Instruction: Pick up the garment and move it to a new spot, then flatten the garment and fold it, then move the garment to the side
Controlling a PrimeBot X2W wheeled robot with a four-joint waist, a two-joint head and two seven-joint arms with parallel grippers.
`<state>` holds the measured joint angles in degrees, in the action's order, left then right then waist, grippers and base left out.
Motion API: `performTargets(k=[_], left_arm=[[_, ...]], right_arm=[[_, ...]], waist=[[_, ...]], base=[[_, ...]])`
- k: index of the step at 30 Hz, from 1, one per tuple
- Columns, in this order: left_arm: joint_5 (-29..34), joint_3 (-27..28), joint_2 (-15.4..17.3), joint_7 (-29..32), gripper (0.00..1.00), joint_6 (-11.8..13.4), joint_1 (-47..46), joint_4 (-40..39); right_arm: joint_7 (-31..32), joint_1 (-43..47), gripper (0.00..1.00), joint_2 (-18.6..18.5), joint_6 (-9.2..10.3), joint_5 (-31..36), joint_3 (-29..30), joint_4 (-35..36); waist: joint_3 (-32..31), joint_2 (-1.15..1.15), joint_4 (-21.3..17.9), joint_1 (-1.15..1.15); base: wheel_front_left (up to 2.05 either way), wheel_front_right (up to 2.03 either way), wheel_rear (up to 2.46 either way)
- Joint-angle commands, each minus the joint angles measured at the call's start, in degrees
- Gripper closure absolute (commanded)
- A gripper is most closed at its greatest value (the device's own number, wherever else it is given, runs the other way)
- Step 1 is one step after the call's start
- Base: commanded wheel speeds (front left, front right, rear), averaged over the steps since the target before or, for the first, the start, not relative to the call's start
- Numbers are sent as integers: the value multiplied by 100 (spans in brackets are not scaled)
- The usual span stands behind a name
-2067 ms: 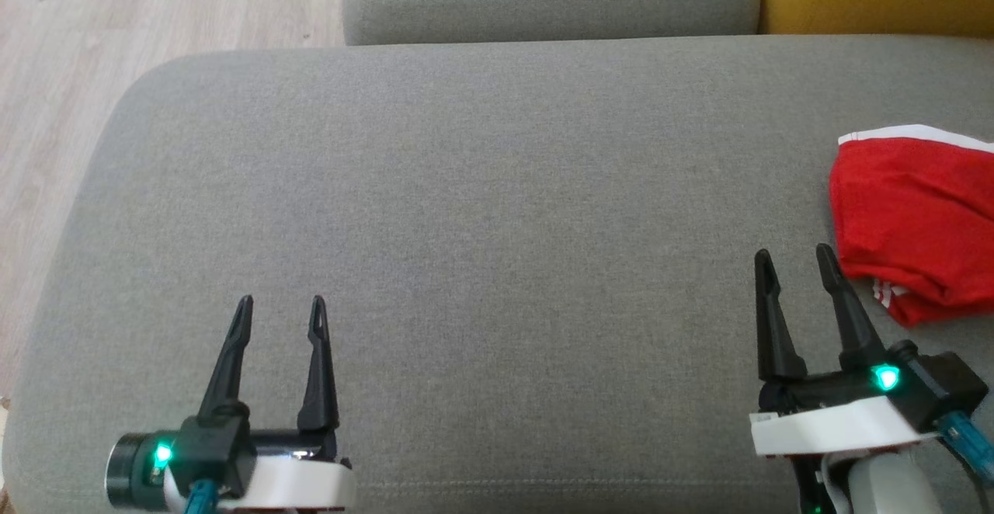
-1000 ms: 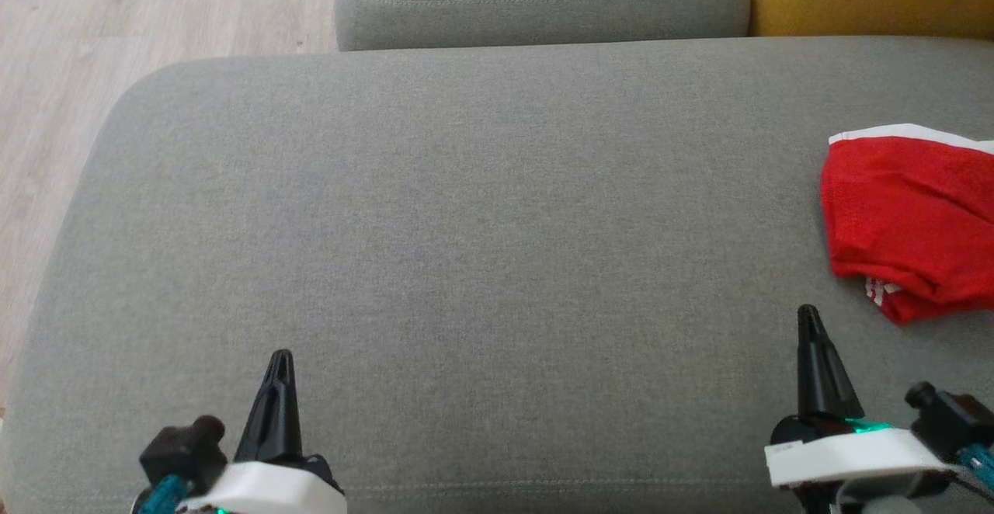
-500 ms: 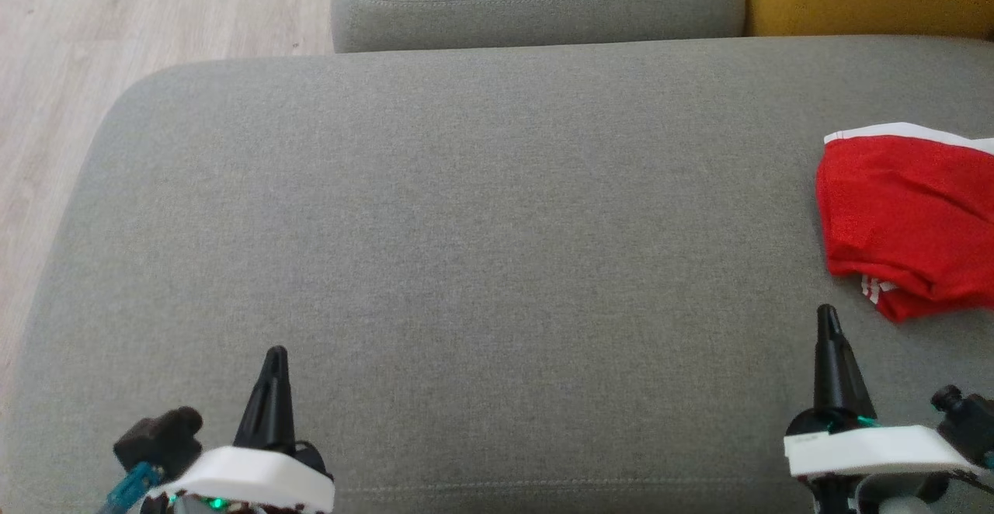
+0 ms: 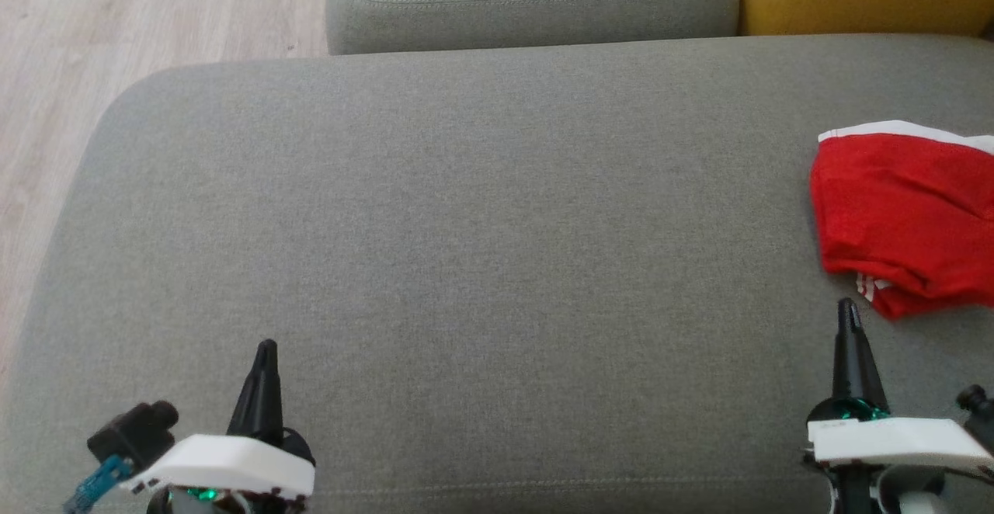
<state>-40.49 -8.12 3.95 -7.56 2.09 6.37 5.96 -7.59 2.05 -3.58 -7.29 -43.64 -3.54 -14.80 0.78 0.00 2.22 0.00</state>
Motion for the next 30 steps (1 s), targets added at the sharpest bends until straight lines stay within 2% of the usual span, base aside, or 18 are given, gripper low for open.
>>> performTargets(k=[1,30], left_arm=[[-196,176,87,25,100,-47,-300,-120],[-2331,578,98,489,100,-419,-680,252]], right_arm=[[36,-306,100,-101,-9,-205,-3,166],[497,-507,100,-120,-13,-2207,286,138]], waist=[[-1,0,-4,0],[-25,0,-93,0]], base=[[0,0,0],[0,0,0]])
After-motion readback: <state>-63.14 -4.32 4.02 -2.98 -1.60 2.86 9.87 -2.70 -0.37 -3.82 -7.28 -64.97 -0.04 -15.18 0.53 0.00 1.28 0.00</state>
